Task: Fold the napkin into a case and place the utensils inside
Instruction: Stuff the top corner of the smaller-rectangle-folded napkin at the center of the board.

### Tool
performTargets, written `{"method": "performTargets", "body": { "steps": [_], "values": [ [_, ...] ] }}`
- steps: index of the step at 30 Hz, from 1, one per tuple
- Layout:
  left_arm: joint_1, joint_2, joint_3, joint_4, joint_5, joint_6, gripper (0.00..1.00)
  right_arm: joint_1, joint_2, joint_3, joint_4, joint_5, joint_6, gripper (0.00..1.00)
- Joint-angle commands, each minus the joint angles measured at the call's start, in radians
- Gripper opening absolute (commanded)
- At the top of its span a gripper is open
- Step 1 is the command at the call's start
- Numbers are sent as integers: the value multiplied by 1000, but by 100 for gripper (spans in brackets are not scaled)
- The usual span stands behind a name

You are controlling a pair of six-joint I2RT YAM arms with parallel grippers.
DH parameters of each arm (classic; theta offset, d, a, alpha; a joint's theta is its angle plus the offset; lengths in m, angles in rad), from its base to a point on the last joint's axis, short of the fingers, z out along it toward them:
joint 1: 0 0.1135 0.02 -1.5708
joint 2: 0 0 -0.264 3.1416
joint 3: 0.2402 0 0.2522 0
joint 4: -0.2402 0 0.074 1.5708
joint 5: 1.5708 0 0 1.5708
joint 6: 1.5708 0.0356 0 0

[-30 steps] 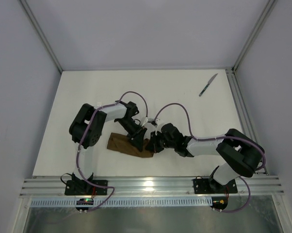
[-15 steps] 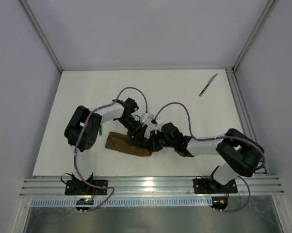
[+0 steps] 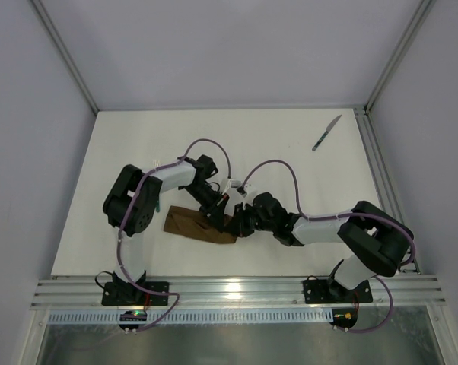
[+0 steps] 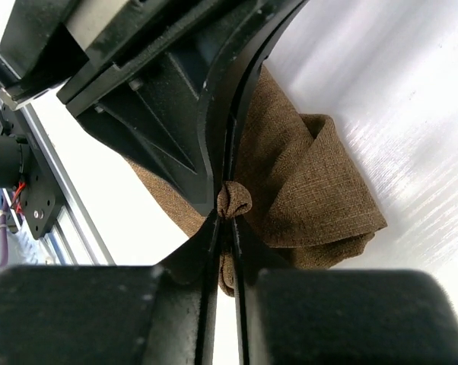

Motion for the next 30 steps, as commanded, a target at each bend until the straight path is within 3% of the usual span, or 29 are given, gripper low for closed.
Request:
{"method": "performTargets", "body": {
  "steps": [1, 5, 8, 12, 30],
  "values": [
    [5, 8, 13, -19, -30, -3, 0, 5, -47, 16, -2, 34, -29, 17],
    [14, 11, 5, -26, -36, -22, 0, 6, -150, 45, -170, 131, -78, 28],
    [25, 9, -2, -23, -19, -42, 0, 26, -204, 81, -268, 246, -100, 29],
    [38, 9, -8, -10, 25, -62, 0, 75, -159, 154, -359, 387, -126, 27],
    [68, -49, -77, 140, -42, -163, 0, 137, 37, 260, -381, 499, -97, 24]
  ]
}}
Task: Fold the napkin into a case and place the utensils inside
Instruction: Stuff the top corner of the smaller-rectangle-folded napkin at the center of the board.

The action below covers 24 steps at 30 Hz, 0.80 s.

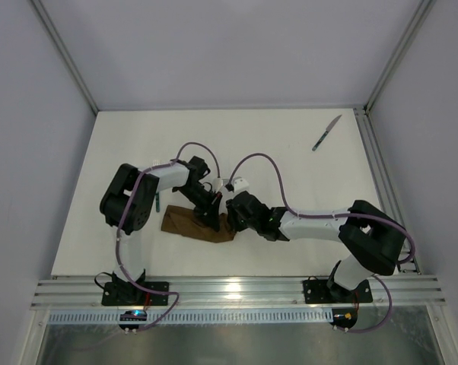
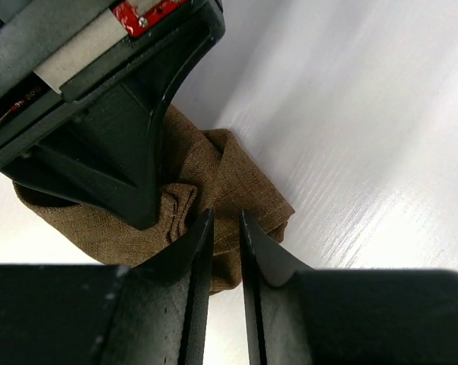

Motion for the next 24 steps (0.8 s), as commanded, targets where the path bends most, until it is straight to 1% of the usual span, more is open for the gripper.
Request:
{"method": "performTargets", "body": {
  "steps": [1, 8, 11, 16, 21, 24],
  "values": [
    [5, -52, -7, 49, -19, -19, 0, 11, 18, 25, 25, 39, -1, 24],
    [8, -44, 0, 28, -15, -11, 0, 13, 41, 18, 22, 32, 9, 25],
    [18, -43, -3, 12, -24, -5, 0, 13, 49, 14, 17, 22, 9, 28],
    [41, 6, 25, -6, -56, -10, 0, 14, 55, 0, 31, 11, 17, 28],
    [41, 25, 51, 4, -53, -22, 0, 42, 52, 64, -12, 51, -33, 29],
    [37, 26, 53, 6, -55, -25, 0, 48, 44, 93, -35, 77, -27, 29]
  ]
}}
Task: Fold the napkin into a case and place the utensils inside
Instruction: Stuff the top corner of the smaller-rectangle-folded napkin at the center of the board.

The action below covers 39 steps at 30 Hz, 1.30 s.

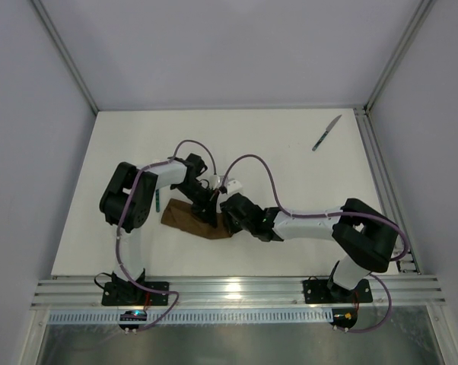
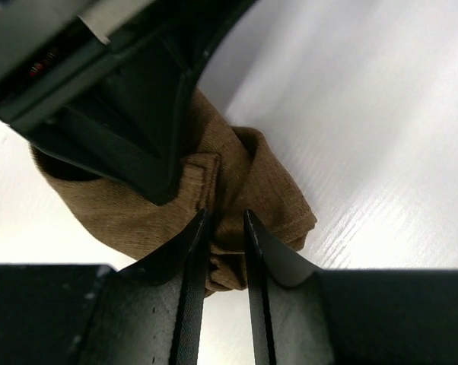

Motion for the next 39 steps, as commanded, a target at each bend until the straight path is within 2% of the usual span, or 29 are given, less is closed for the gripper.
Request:
{"method": "performTargets", "body": {
  "steps": [1, 7, 17, 22, 24, 30, 39],
  "values": [
    [1, 12, 30, 7, -20, -5, 0, 11, -7, 70, -31, 65, -13, 29],
    [-2, 15, 32, 12, -19, -7, 0, 11, 41, 121, -126, 101, 32, 29],
    [-4, 9, 35, 18, -14, -13, 0, 13, 65, 109, -132, 80, 73, 28],
    [-22, 16, 65, 0, -13, 2, 0, 13, 62, 96, -117, 85, 75, 8],
    [-29, 18, 76, -14, -14, 10, 0, 13, 54, 93, -105, 88, 57, 4],
    [-45, 39, 131, -63, -34, 36, 0, 10, -1, 70, -34, 89, 11, 4],
    [-75, 88, 159, -112, -53, 74, 0, 7, -50, 52, -34, 120, 27, 4]
  ]
}}
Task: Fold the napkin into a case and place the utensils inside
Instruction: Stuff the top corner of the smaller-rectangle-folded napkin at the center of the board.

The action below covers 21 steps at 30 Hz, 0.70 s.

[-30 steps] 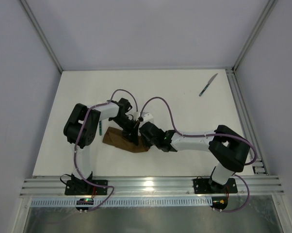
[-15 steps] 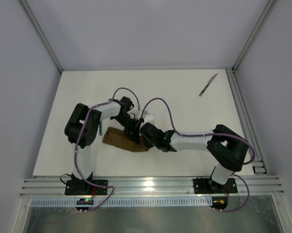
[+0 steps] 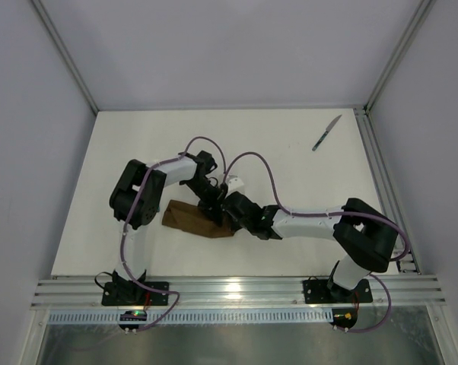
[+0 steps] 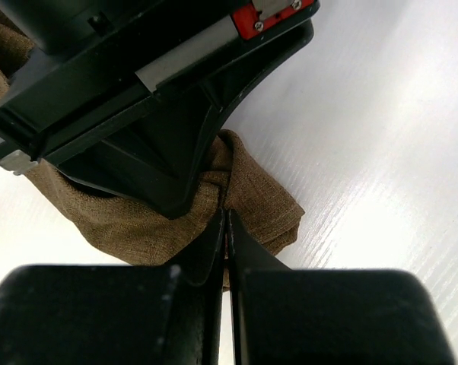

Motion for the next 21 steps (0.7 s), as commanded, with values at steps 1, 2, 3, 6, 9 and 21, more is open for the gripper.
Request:
{"method": "performTargets", "body": {
  "steps": [1, 2, 3, 6, 9, 21],
  "values": [
    [-14, 10, 25, -27, -17, 36, 0, -3, -64, -9, 44, 49, 7, 4],
    [-14, 10, 23, -27, -19, 35, 0, -4, -69, -15, 50, 47, 7, 4],
    [-14, 16, 29, -27, -21, 35, 0, -3, -76, -26, 63, 38, 7, 4],
    [-15, 20, 44, -26, -18, 30, 0, -3, -73, -27, 83, 10, -12, 4],
    [-20, 17, 64, -17, -16, 13, 0, -3, -69, -30, 112, -42, -48, 4],
    [-24, -10, 84, 63, 22, -48, 0, -3, -76, -104, 169, -145, -64, 4]
  ]
}}
